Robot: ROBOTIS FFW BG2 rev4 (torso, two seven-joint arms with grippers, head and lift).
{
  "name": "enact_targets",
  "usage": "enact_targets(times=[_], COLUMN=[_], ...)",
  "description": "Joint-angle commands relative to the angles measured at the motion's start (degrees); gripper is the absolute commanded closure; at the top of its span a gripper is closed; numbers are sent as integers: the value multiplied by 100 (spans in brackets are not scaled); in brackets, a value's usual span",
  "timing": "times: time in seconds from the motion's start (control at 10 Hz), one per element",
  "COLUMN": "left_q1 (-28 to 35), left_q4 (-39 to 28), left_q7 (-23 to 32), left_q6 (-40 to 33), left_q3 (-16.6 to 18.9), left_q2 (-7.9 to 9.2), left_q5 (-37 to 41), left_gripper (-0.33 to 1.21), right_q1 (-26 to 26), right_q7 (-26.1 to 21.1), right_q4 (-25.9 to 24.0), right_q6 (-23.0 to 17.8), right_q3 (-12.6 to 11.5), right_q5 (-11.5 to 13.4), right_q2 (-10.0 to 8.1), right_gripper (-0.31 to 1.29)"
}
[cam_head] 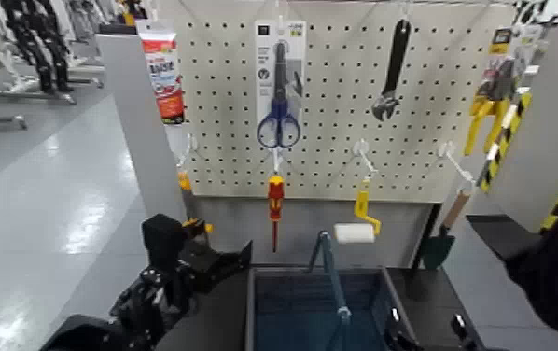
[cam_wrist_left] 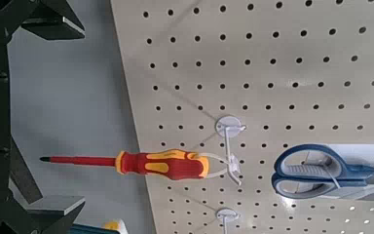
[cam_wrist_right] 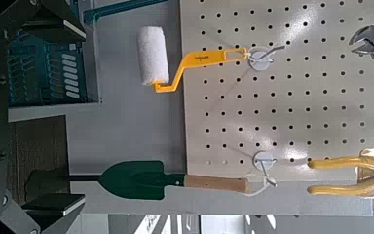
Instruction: Put the red screwdriver into the crate.
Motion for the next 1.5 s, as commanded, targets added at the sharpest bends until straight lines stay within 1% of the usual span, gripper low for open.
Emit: enact_targets(times=[0.1, 0.3, 0.5, 1.0, 1.3, 1.5], left_q1=[-492, -870, -1213, -1802, -2206, -2514], left_q4=[331, 621, 876, 1430, 1808, 2212], left_q7=[-188, -399, -584, -988, -1427, -1849], left_q6=[131, 298, 394, 544, 588, 588], left_q3=[-236, -403, -456, -684, -869, -1018], left_q2=[119, 145, 136, 66, 39, -13], left_q5=[190, 321, 348, 400, 532, 638], left_gripper=[10, 10, 10, 10, 10, 11], right_q1=[0, -9, -18, -36, -44, -62], right_q7=[0, 0, 0, 0, 0, 0], right_q4=[9, 18, 27, 53, 71, 71], right_q6=[-7, -15, -24, -51, -59, -68], right_q3=[17, 43, 52, 79, 87, 96], right_q5=[-8, -17, -26, -43, -61, -61], right_q2=[0, 9, 9, 9, 18, 9], right_gripper=[14, 14, 14, 14, 14, 14])
